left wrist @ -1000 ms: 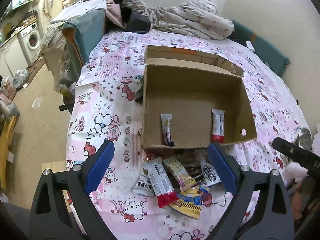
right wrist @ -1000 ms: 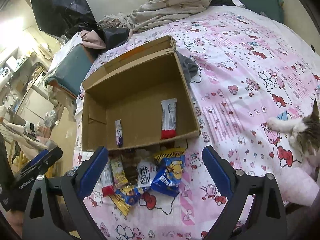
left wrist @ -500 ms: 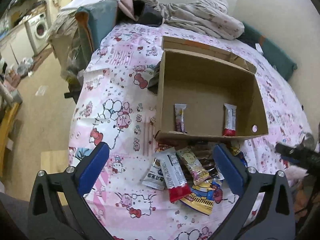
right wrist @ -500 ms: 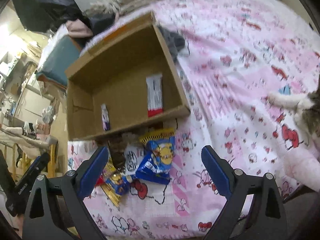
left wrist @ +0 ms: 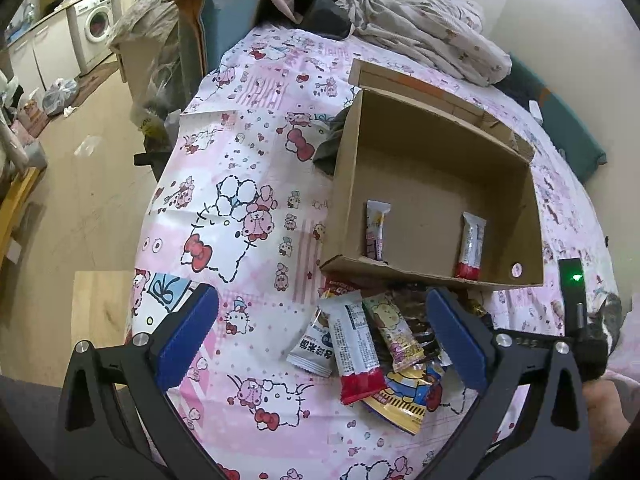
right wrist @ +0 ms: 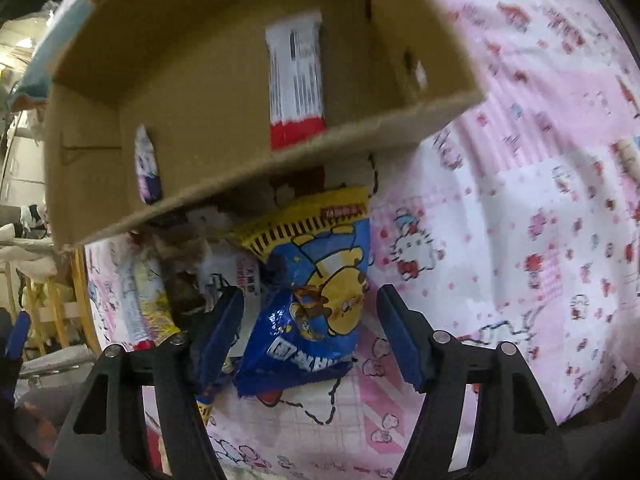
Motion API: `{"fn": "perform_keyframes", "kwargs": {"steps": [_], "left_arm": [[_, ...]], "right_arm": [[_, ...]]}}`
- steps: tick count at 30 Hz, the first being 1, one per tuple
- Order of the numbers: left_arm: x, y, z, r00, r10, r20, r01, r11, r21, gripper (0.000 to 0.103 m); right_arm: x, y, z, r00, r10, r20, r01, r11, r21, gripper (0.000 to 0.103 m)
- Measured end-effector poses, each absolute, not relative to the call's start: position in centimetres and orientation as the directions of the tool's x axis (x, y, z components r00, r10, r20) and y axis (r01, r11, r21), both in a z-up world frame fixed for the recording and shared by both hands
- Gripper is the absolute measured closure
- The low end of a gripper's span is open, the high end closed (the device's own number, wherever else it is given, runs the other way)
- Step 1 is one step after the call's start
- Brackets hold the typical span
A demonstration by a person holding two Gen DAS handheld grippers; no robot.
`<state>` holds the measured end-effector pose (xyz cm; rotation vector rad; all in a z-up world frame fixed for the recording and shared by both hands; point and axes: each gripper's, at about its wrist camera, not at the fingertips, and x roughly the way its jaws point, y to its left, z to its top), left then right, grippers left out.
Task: Organize snacks
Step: 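Grasp a white-red bar with the left tool while the right tool grasps the blue-yellow chip bag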
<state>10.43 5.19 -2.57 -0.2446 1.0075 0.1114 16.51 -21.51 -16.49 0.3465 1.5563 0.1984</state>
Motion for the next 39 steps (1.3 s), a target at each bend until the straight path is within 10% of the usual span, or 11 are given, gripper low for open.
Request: {"fn": "perform_keyframes", "kwargs": {"steps": [7,17,24,36,39], "left_arm": [[10.6,5.3,-3.3,0.501,-0.019,-0.865,-0.209,0.967,-0.142,0.001],[10.7,7.3,-4.5,0.437,-0.042,-0.899,-0.295,0.937,-0.187,0.001],[11.3,6.6,-7.5,0.342,-0.109,-0.933,-0.275,0.938,-0.210,0.050],[12.8,1.8,-12.9,0.227,-0.142,-0.963,-0.212,0.958,-0.191,0.050],[12.7,1.5,-13.5,0.201,-0.147,-0.968,-0.209,0.960,-0.189,0.077]], "right_arm": [[16.4,-23.4,-16.6,0.011,0.397,-0.918,0.129,0.910,0.395,0.064],[13.1,-26.2,-11.6,0.112,0.585,-0.803,0.097,0.798,0.595,0.067],[11.7,-26.9,-12.2,0.125,0.624,-0.772,0.114,0.764,0.635,0.067],[11.6,-26.4,-11.5,0.145,0.637,-0.757,0.107,0.751,0.652,0.067],[11.4,-26.3,-10.7,0.155,0.629,-0.762,0.075,0.762,0.644,0.067]]}}
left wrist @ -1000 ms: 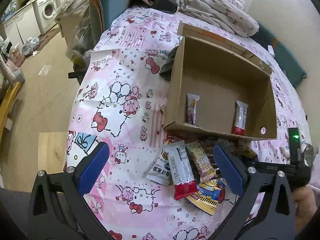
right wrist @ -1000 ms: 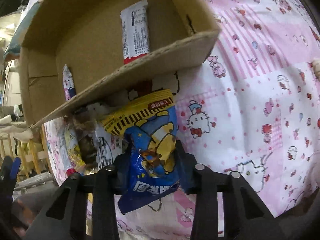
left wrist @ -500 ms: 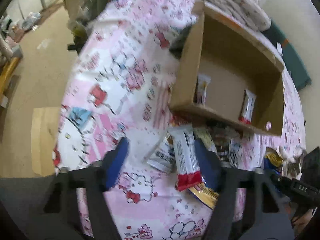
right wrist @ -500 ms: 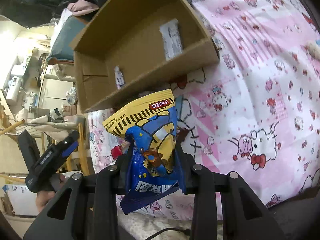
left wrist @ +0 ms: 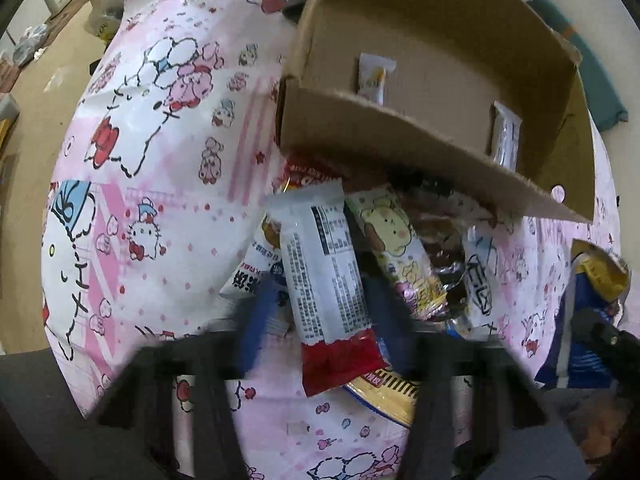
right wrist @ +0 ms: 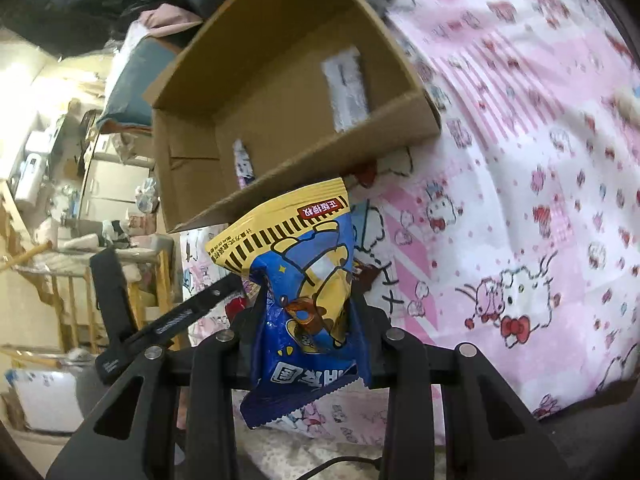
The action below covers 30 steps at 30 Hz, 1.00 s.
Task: Organize snacks
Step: 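Grasp a white-red bar with the left tool while the right tool grasps the blue-yellow chip bag, then lower both held snacks into the box and open both tools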
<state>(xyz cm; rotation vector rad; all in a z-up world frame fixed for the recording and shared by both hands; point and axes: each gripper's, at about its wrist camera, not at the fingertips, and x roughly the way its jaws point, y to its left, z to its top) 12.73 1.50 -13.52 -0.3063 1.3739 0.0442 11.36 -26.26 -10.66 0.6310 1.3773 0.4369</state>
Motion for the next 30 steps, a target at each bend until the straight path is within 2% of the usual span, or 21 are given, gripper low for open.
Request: {"fn": "perform_keyframes", "kwargs": {"steps": [11,19,26,30], "left_arm": [[10.2,2.7,-10.9,0.229,-0.129,-0.965,-0.226,0.957,-0.182,0.077],[8.8,3.3,-6.9,0.308,-0.098,-0.946,-0.199,0.966,-0.165,0.077],[10.5,3.2,-3.6,0.381,-0.134,-0.915,-0.169,0.962,-0.212,0.077],[12.5,2.9,-1.1,0.433,-0.115,-0.894,-0.125,0.975,-0.185,0.077]], "right_arm": [[10.6,-24.1,-8.9,0.141,0.642,-0.754,0.023,0.759,0.650,0.067],[10.6,-22.5,-6.6,0.161,0.667,-0.727,-0.020,0.739,0.673,0.067],[11.4,-22.0,-4.6,0.200,0.657,-0.726,-0.039,0.746,0.665,0.067],[12.6,-22.7,-3.2,0.251,0.651,-0.717,-0.049,0.748,0.662,0.067]]}}
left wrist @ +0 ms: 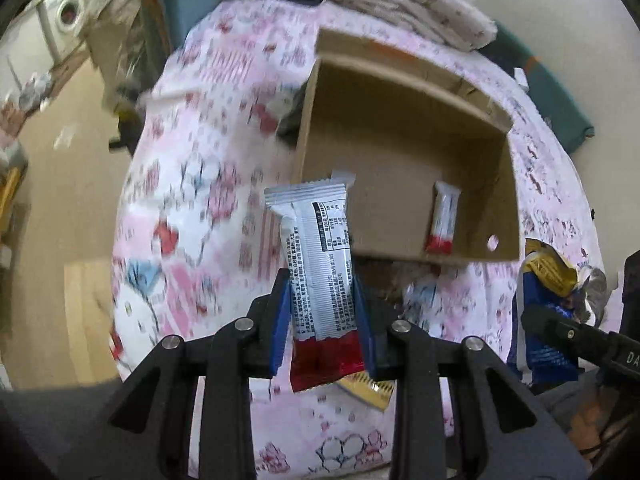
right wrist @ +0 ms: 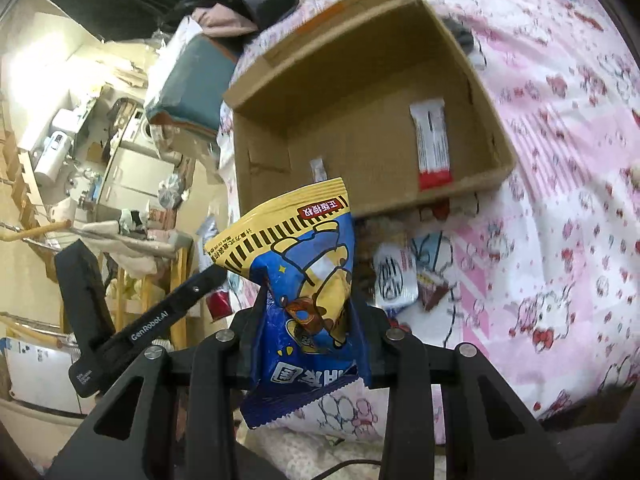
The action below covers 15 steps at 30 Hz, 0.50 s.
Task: Organize snacks
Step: 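Lower both held snacks into the box and open both tools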
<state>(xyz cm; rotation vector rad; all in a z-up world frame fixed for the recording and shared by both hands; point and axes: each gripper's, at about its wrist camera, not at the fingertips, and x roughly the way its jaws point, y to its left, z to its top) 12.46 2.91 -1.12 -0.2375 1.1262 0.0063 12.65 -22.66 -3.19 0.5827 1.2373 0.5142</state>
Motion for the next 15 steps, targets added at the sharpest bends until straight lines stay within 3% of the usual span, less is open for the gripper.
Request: {"fn": "perform_keyframes", "kwargs": {"steps": [7,15], "left_arm": [[15.5,1.7,1.8,0.501,-0.098,-0.860,-0.054,0.988,-0.144,0.077],[19.2,0.6,1.5,0.518,-0.076,-0.852,-0.033,0.994,-0.108,0.077]], "right_arm": [[15.7,-23.9,-2.3,0.318,0.610,-0.726,-0.044,0.775,0.631,0.067],[19.7,-24.4,-2.9,0.348,0.581,-0.736,-0.028,0.791,0.611,0.067]]}}
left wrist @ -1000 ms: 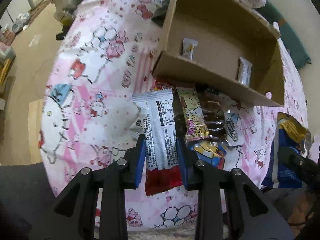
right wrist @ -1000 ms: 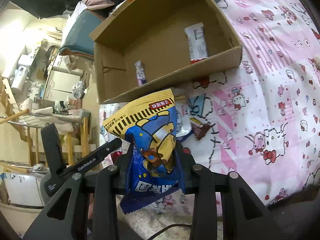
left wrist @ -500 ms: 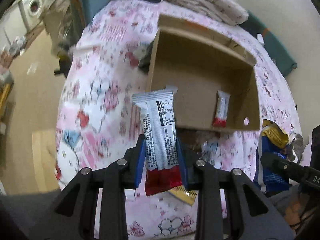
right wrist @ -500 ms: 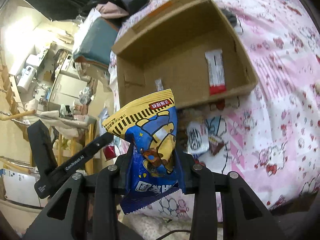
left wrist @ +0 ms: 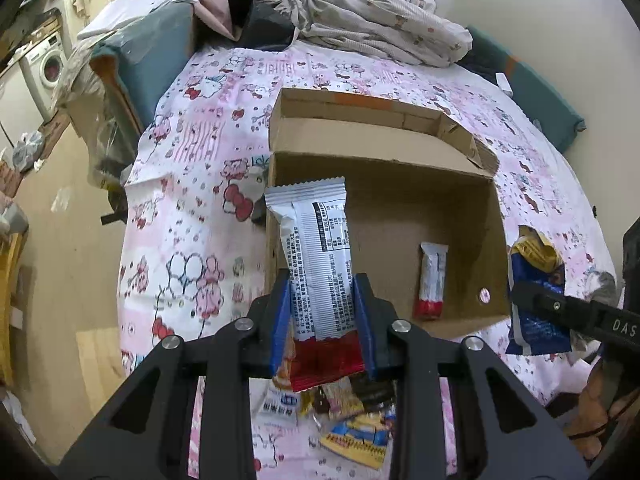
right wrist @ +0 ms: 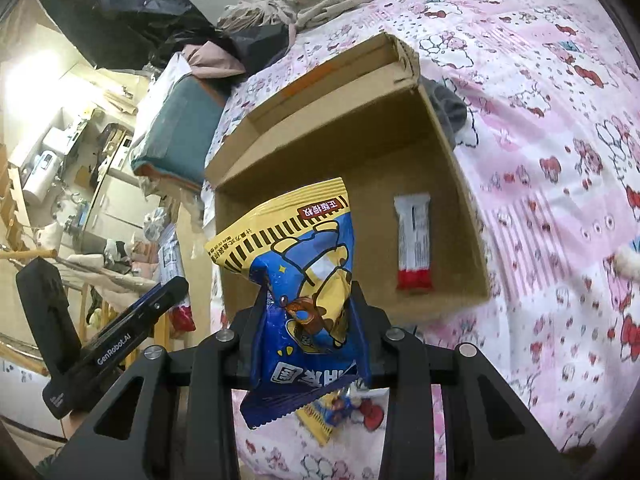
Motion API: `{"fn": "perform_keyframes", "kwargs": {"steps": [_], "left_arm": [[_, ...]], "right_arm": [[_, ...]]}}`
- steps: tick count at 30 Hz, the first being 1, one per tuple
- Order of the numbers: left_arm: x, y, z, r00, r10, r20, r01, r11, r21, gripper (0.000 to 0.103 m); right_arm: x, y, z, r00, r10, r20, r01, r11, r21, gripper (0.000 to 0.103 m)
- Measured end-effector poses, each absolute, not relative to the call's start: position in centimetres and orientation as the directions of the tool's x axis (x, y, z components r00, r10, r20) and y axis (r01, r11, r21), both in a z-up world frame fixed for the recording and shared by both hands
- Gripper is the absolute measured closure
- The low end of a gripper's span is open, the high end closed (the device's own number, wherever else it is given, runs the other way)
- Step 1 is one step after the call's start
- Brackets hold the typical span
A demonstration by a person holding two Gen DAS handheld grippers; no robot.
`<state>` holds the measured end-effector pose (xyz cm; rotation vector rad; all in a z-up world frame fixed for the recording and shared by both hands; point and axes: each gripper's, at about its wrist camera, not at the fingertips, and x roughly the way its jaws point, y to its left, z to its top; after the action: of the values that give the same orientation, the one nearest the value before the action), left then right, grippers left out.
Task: Organize snacks
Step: 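Lower both held snacks into the box and open both tools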
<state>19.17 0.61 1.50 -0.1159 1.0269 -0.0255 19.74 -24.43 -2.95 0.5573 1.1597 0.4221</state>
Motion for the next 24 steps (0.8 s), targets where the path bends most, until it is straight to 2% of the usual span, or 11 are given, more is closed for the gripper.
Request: {"fn": "perform_keyframes", "kwargs": {"steps": [11,19,24], "left_arm": [[22.8,-1.6,-1.6,0.514,-0.057,-0.856,0.013,0.998,-0.058,0.077],[24.2,-2.4,-3.8,0.518,-0.063,-0.853,0.047,0.998,-0.045,0.077],[24.8,-3.1,-5.0,0.511,-0.029,-0.859,0.068,0.998,0.007,0.076]], "right_arm": [[24.2,-24.5,-5.7,0.338,0.545,-0.767,0.008,0.813,0.582,0.067],[24.9,-23.0,-8.0,0.285,0.550,-0.785,-0.001,0.819,0.574,0.067],[25.1,-22.3,-9.3,0.245,0.548,-0.800,0.011,0.823,0.568,0.066]]}}
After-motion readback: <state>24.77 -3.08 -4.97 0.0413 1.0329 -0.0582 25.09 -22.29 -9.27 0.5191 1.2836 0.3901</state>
